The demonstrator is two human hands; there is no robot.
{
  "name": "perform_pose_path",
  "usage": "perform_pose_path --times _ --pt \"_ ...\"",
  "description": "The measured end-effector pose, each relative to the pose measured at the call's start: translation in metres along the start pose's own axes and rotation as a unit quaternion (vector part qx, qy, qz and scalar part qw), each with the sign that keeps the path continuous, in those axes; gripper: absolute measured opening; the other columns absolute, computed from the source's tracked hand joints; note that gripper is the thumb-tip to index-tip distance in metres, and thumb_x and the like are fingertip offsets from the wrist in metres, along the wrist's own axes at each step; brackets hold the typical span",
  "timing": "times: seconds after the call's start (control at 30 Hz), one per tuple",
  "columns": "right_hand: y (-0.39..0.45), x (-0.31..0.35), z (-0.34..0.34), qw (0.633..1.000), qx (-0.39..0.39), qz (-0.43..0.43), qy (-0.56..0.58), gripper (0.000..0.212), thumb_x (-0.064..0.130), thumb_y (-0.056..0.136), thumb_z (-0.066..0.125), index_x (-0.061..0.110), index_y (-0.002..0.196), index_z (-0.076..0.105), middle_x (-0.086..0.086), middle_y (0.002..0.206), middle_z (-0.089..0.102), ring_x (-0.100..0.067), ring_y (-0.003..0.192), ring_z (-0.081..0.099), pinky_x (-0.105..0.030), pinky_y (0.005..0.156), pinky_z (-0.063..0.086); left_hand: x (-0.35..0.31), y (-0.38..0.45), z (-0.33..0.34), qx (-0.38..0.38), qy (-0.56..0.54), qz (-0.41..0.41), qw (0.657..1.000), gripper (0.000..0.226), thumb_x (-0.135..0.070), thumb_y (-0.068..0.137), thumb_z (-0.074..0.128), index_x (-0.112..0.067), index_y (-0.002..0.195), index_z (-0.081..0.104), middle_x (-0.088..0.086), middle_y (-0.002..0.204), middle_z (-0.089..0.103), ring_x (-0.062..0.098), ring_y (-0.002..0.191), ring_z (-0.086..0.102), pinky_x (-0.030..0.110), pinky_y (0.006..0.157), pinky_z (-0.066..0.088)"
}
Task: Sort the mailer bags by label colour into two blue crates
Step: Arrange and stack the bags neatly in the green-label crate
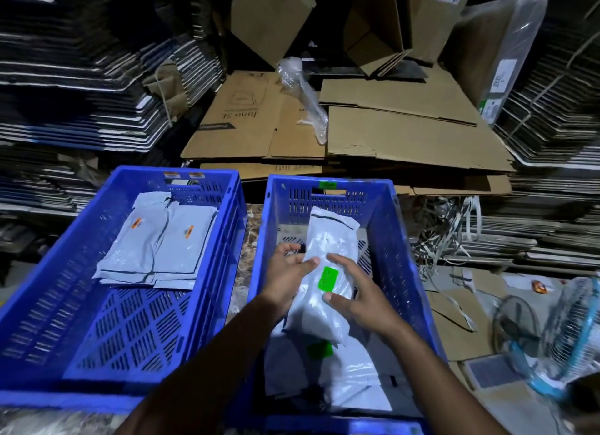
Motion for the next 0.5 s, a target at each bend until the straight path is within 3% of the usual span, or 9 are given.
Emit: perform_pose_path --times 0.1,0.17,0.2,0.3,0.33,0.37,0.4,0.47,0.5 --pt "0.036 -0.012 -0.002 0.999 -0.003 0.024 -0.020 0.081 0.014 0.080 0.080 0.023 0.148 0.037 0.016 0.149 0.038 0.005 0.133 0.037 -0.008 0.105 0.028 -0.011 0.014 0.001 0.002 0.043 0.050 0.998 0.045 -0.002 0.084 0.072 -0.021 0.116 0.047 0.009 0.117 0.066 0.020 0.098 0.067 0.040 0.091 0.055" --pt "0.065 -0.024 -0.001 0.997 0.025 0.039 -0.055 0.089 0.016 0.080 0.080 0.025 0.153 0.029 0.020 0.149 0.030 0.002 0.135 0.031 -0.016 0.105 0.028 -0.026 0.026 -0.004 0.009 0.185 0.146 0.972 0.049 -0.003 0.086 0.068 -0.028 0.121 0.045 0.001 0.123 0.061 0.017 0.106 0.064 0.038 0.095 0.052" --pt "0.079 -0.029 0.002 0.996 0.042 0.046 -0.067 0.091 0.017 0.080 0.081 0.025 0.154 0.027 0.021 0.147 0.029 0.000 0.135 0.029 -0.018 0.105 0.027 -0.027 0.033 -0.005 0.025 0.286 0.179 0.941 0.051 -0.005 0.087 0.066 -0.026 0.129 0.045 0.001 0.129 0.060 0.019 0.114 0.061 0.036 0.101 0.048" --pt "0.120 -0.047 0.017 0.992 0.084 0.061 -0.070 0.092 0.012 0.079 0.081 0.020 0.154 0.027 0.011 0.149 0.032 -0.009 0.140 0.031 -0.016 0.104 0.026 -0.010 0.049 -0.005 0.098 0.562 0.225 0.790 0.050 -0.014 0.096 0.053 -0.012 0.144 0.040 0.014 0.141 0.052 0.025 0.129 0.048 0.029 0.108 0.036" --pt "0.132 -0.053 0.023 0.991 0.093 0.060 -0.077 0.092 0.012 0.080 0.081 0.019 0.154 0.027 0.007 0.153 0.032 -0.012 0.141 0.031 -0.017 0.103 0.027 -0.002 0.050 -0.002 0.122 0.601 0.254 0.748 0.036 -0.021 0.100 0.044 -0.014 0.135 0.046 0.020 0.129 0.060 0.028 0.118 0.054 0.033 0.099 0.046" --pt "0.143 -0.058 0.030 0.989 0.105 0.059 -0.089 0.092 0.014 0.080 0.081 0.018 0.154 0.026 0.003 0.157 0.031 -0.015 0.142 0.031 -0.019 0.105 0.028 0.003 0.049 -0.003 0.113 0.628 0.280 0.717 0.024 -0.027 0.101 0.036 -0.016 0.115 0.052 0.023 0.105 0.066 0.032 0.096 0.059 0.037 0.079 0.054" --pt "0.153 -0.064 0.036 0.986 0.122 0.059 -0.101 0.091 0.016 0.082 0.080 0.017 0.155 0.024 0.000 0.159 0.029 -0.019 0.144 0.031 -0.022 0.107 0.030 0.010 0.049 -0.007 0.110 0.651 0.249 0.708 0.023 -0.026 0.101 0.031 -0.018 0.090 0.050 0.019 0.081 0.061 0.030 0.072 0.054 0.035 0.063 0.052" --pt "0.170 -0.076 0.045 0.975 0.160 0.059 -0.145 0.089 0.022 0.086 0.076 0.017 0.156 0.022 -0.003 0.160 0.028 -0.022 0.144 0.032 -0.028 0.109 0.032 0.025 0.049 -0.004 0.117 0.725 0.215 0.644 0.036 -0.007 0.092 0.030 -0.020 0.064 0.050 0.005 0.062 0.047 0.020 0.054 0.043 0.023 0.052 0.036" --pt "0.177 -0.081 0.045 0.971 0.155 0.055 -0.174 0.084 0.023 0.088 0.073 0.016 0.155 0.024 -0.005 0.159 0.031 -0.024 0.143 0.036 -0.029 0.109 0.033 0.037 0.048 -0.008 0.148 0.708 0.148 0.675 0.039 -0.003 0.082 0.030 -0.017 0.057 0.058 0.005 0.059 0.050 0.020 0.051 0.047 0.022 0.052 0.036"
Point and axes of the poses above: each hand's wrist, its own y-axis towards the middle knuckle, its own z-axis out of the palm, x = y × z, the point moved 4 cm from there along y, towards the middle knuckle
